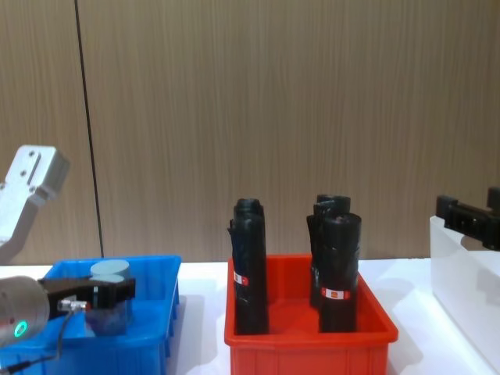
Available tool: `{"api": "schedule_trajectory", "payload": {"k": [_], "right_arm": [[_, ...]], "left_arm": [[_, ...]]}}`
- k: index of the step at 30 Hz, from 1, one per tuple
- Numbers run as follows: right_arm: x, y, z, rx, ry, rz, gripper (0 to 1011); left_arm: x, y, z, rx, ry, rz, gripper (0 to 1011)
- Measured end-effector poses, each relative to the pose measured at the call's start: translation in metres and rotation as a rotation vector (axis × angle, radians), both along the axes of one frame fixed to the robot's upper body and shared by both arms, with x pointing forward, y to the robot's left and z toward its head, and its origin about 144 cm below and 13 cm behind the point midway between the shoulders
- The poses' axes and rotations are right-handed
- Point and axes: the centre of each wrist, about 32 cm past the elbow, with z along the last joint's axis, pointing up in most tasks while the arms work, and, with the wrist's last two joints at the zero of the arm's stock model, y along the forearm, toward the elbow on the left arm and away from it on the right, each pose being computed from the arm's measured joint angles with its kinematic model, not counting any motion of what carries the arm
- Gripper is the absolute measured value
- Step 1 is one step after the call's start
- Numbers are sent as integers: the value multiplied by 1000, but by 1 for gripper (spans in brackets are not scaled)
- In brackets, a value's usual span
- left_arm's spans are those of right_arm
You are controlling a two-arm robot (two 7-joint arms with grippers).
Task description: Pick the cotton swabs from the blue box and place them into the white box.
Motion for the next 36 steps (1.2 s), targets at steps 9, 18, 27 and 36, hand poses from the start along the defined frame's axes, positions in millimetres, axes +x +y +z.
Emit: {"api": "schedule_trajectory", "payload": {"k": [9, 18, 27, 36], "right_arm": [[0, 0, 0, 0, 0, 0, 668], [0, 0, 0, 0, 0, 0, 668], [0, 0, 0, 0, 0, 0, 668], [0, 0, 0, 0, 0, 0, 668]], "left_arm": [[-4, -5, 25, 58, -80, -26, 670], [-8, -13, 59, 84, -170, -103, 670], [-11, -23, 85, 55, -228, -211, 670], [-10, -37, 102, 0, -249, -327, 670]]}}
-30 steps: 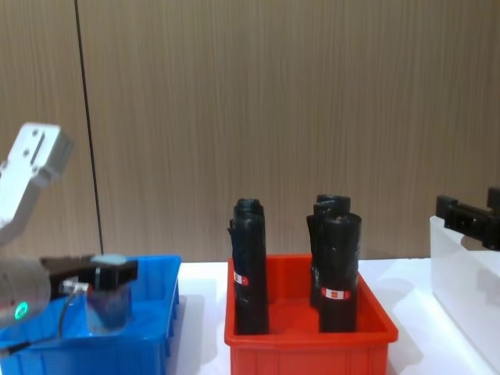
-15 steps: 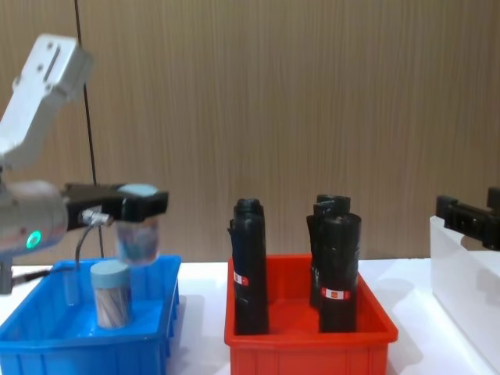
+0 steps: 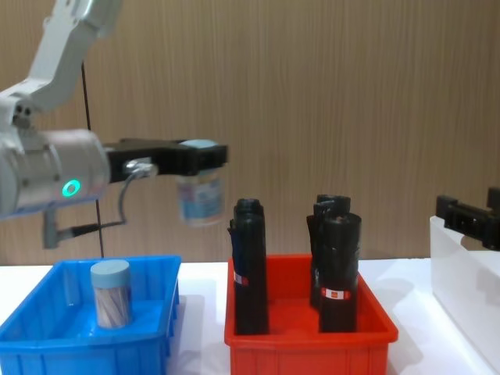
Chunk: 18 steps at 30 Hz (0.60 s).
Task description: Pick the cotton swabs from the blue box and place them into the white box.
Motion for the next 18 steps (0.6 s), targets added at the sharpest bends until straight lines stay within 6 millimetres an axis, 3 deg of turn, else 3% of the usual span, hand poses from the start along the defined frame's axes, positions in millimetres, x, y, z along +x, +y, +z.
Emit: {"api": "schedule_trajectory", "payload": {"k": [18], "right_arm": [[0, 0, 0, 0, 0, 0, 668]], "left_arm": [[16, -39, 17, -60, 46, -245, 670]]}}
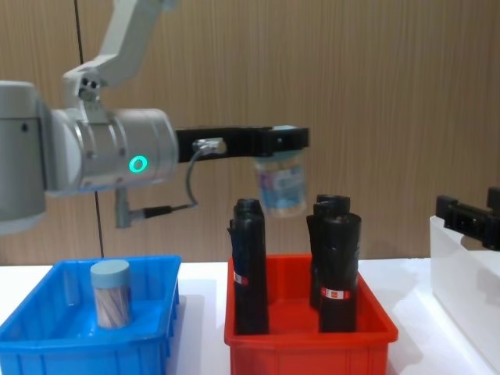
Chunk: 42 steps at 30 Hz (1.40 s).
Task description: Pick the cotton swabs from the blue box and place them into the white box.
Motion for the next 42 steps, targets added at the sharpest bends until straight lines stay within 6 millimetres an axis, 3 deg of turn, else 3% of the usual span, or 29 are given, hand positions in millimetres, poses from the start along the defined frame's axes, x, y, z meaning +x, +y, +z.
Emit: {"api": "schedule_trajectory", "payload": {"k": [25, 42], "right_arm": [[1, 0, 1, -6, 6, 18, 668], [20, 4, 12, -113, 46, 164, 668]], "left_arm": [[13, -21, 6, -9, 33, -120, 670], [14, -23, 7, -10, 36, -134, 670]]}}
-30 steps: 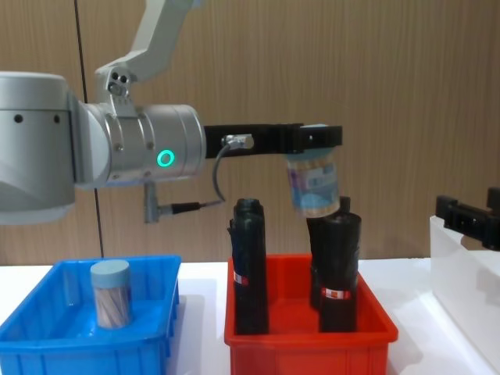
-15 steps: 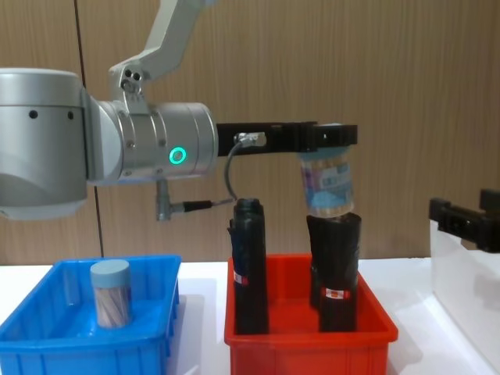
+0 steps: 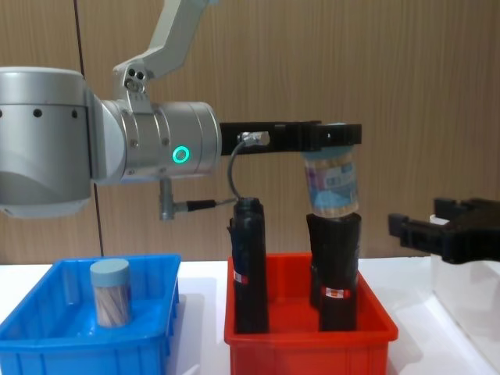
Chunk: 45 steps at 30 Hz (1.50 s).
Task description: Pick the cotton swabs from the blue box and place them into the white box.
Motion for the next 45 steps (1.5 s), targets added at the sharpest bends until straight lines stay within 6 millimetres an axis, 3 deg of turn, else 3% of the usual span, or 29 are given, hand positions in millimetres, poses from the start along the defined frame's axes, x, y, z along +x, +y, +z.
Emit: {"api": "schedule_trajectory", "payload": {"k": [10, 14, 21, 45], "right_arm": [[13, 5, 9, -40, 2, 56, 711], [16, 6, 12, -48, 0, 69, 856], [22, 8, 16, -57, -2, 80, 1001], [45, 18, 23, -62, 6, 105, 1002]], "left_arm": [[0, -1, 0, 0, 1, -3, 670], [0, -1, 0, 0, 1, -3, 670], [0, -1, 0, 0, 1, -4, 670], [0, -1, 0, 0, 1, -5, 670]]}}
